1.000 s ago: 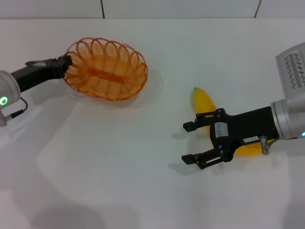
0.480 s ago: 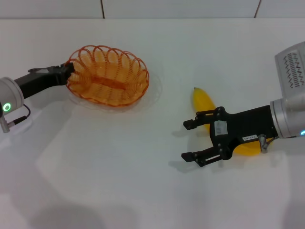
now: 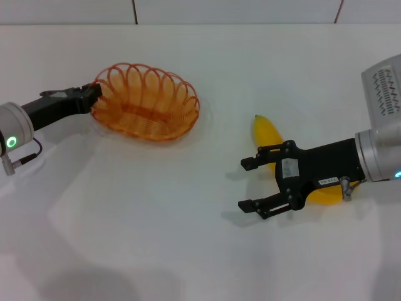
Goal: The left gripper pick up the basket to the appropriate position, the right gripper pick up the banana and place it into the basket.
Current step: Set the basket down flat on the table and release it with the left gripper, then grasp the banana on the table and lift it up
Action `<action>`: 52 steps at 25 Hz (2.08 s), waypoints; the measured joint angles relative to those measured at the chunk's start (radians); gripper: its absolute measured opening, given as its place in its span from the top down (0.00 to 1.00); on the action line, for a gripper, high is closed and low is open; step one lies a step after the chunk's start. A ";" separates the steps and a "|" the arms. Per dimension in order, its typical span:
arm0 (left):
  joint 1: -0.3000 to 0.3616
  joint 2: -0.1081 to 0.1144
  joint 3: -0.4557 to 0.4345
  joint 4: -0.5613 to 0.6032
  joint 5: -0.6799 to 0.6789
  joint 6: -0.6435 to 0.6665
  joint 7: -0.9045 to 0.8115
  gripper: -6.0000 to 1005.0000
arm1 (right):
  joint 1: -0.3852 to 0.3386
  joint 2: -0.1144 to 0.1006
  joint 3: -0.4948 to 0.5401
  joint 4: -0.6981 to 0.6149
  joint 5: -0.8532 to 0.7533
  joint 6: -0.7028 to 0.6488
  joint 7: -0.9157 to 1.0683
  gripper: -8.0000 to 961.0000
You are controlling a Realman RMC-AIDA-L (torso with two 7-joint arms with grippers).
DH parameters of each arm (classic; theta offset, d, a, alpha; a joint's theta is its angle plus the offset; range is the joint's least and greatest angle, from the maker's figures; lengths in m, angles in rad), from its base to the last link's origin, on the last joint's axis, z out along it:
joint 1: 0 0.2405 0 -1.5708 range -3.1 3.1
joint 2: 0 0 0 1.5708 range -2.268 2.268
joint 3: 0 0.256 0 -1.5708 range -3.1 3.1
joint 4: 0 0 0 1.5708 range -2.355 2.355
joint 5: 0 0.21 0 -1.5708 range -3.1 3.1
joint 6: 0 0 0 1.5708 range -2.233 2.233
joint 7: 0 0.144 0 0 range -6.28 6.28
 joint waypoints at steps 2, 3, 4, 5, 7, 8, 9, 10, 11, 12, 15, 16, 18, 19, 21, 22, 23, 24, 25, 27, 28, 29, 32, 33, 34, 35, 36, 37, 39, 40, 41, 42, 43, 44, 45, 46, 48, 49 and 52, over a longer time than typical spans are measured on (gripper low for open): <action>0.000 0.000 0.000 0.000 -0.001 0.001 0.000 0.93 | 0.000 0.000 0.000 0.000 0.000 -0.001 0.000 0.10; 0.000 0.000 0.000 0.000 0.000 0.001 0.000 0.92 | 0.000 0.000 0.000 0.000 0.000 -0.001 0.000 0.10; 0.000 0.000 0.000 0.000 0.000 0.001 0.000 0.91 | 0.000 0.000 0.000 0.000 0.000 -0.001 0.000 0.10; -0.001 0.000 0.000 -0.001 0.000 0.002 0.000 0.90 | 0.000 0.000 0.000 0.000 0.000 -0.001 0.000 0.10; -0.002 0.000 0.001 -0.001 0.002 0.003 0.000 0.88 | 0.000 0.000 0.000 0.000 0.000 -0.001 0.000 0.10; -0.002 0.000 0.001 -0.001 0.003 0.004 0.001 0.86 | 0.000 0.000 0.000 0.000 0.000 -0.001 0.000 0.10; -0.002 0.000 0.002 -0.001 0.003 0.005 0.002 0.85 | 0.000 0.000 0.000 0.000 0.000 -0.001 0.000 0.10; -0.002 0.000 0.002 -0.002 0.003 0.006 0.005 0.85 | 0.000 0.000 0.000 0.000 0.001 -0.002 0.000 0.10; -0.002 0.000 0.002 -0.002 0.002 0.007 0.008 0.84 | 0.000 0.000 0.000 0.000 0.001 -0.002 0.000 0.10; -0.002 0.000 0.002 -0.002 0.001 0.008 0.009 0.83 | 0.000 0.000 0.000 0.000 0.001 -0.002 0.000 0.10; -0.001 0.000 0.002 -0.003 0.000 0.008 0.014 0.81 | 0.000 0.000 0.000 0.000 0.001 -0.002 0.000 0.10; 0.000 0.000 0.002 -0.002 0.000 0.008 0.017 0.77 | 0.000 0.000 0.000 0.000 0.001 -0.002 0.000 0.10; 0.001 0.000 0.002 -0.002 -0.001 0.008 0.035 0.69 | 0.000 0.000 0.000 0.000 0.002 -0.002 0.000 0.10; 0.001 0.000 0.002 -0.002 -0.001 0.008 0.035 0.65 | 0.000 0.000 0.000 0.000 0.002 -0.002 0.000 0.10; 0.005 0.000 -0.001 0.002 -0.003 0.009 0.082 0.57 | -0.001 0.000 0.000 0.000 0.002 -0.002 0.000 0.10; 0.006 0.000 -0.003 0.004 -0.008 0.009 0.100 0.53 | -0.002 0.000 0.000 0.000 0.002 -0.002 0.000 0.10; 0.009 0.000 -0.003 0.004 -0.021 0.012 0.121 0.49 | -0.003 0.000 0.000 0.000 0.002 -0.002 0.000 0.10; 0.011 0.000 -0.003 0.004 -0.031 0.015 0.137 0.45 | -0.003 0.000 0.000 0.000 0.002 -0.002 0.000 0.10; 0.018 0.000 -0.001 0.004 -0.053 0.029 0.162 0.41 | -0.003 0.000 0.000 0.000 0.002 -0.001 0.000 0.10; 0.030 0.001 -0.001 0.006 -0.080 0.065 0.204 0.37 | -0.004 0.000 0.000 0.000 0.002 -0.001 0.000 0.10; 0.038 0.003 -0.001 0.009 -0.093 0.094 0.233 0.36 | -0.005 0.000 0.000 0.000 0.002 -0.001 0.000 0.10; 0.044 0.004 0.000 0.014 -0.099 0.120 0.255 0.35 | -0.006 0.000 0.000 0.000 0.002 -0.001 0.000 0.10; 0.074 0.005 0.001 0.040 -0.098 0.203 0.303 0.33 | -0.008 0.000 0.003 0.000 0.005 -0.004 0.000 0.10; 0.086 0.005 0.001 0.049 -0.098 0.230 0.318 0.32 | -0.008 0.000 0.004 0.000 0.007 -0.006 0.000 0.10; 0.102 0.005 0.000 0.057 -0.099 0.262 0.340 0.32 | -0.008 0.000 0.006 0.000 0.010 -0.008 0.000 0.10; 0.116 0.005 -0.003 0.063 -0.101 0.291 0.365 0.31 | -0.009 0.001 0.008 -0.001 0.016 -0.010 0.000 0.10; 0.126 0.005 -0.004 0.066 -0.105 0.315 0.385 0.30 | -0.011 0.001 0.009 -0.001 0.022 -0.011 0.000 0.10; 0.139 0.006 -0.006 0.069 -0.110 0.343 0.408 0.30 | -0.012 0.001 0.009 -0.001 0.025 -0.011 0.000 0.10; 0.162 0.009 -0.004 0.072 -0.113 0.397 0.433 0.30 | -0.015 0.002 0.007 -0.005 0.031 -0.013 -0.002 0.10; 0.170 0.011 -0.002 0.072 -0.112 0.414 0.435 0.30 | -0.019 0.002 0.004 -0.011 0.031 -0.014 -0.005 0.10; 0.176 0.014 -0.002 0.074 -0.108 0.426 0.431 0.30 | -0.024 0.002 0.001 -0.019 0.031 -0.016 -0.007 0.10; 0.183 0.019 0.000 0.074 -0.099 0.438 0.422 0.30 | -0.030 0.004 -0.001 -0.031 0.031 -0.019 -0.010 0.10; 0.189 0.022 0.000 0.075 -0.091 0.447 0.414 0.30 | -0.037 0.005 -0.002 -0.042 0.032 -0.019 -0.010 0.10; 0.196 0.027 0.001 0.075 -0.079 0.460 0.403 0.30 | -0.043 0.008 -0.002 -0.055 0.033 -0.017 -0.009 0.10; 0.203 0.034 0.001 0.075 -0.059 0.476 0.388 0.30 | -0.047 0.009 0.000 -0.061 0.035 -0.013 -0.008 0.10; 0.207 0.040 0.001 0.075 -0.040 0.490 0.375 0.30 | -0.050 0.009 0.001 -0.065 0.040 -0.006 -0.006 0.10; 0.211 0.050 0.002 0.075 0.013 0.517 0.347 0.30 | -0.058 0.010 0.005 -0.070 0.056 0.008 -0.004 0.10; 0.213 0.055 0.002 0.075 0.035 0.527 0.336 0.30 | -0.062 0.010 0.006 -0.073 0.066 0.016 -0.004 0.10; 0.225 0.066 0.001 0.075 0.072 0.541 0.319 0.30 | -0.084 0.010 0.009 -0.110 0.086 0.028 0.002 0.10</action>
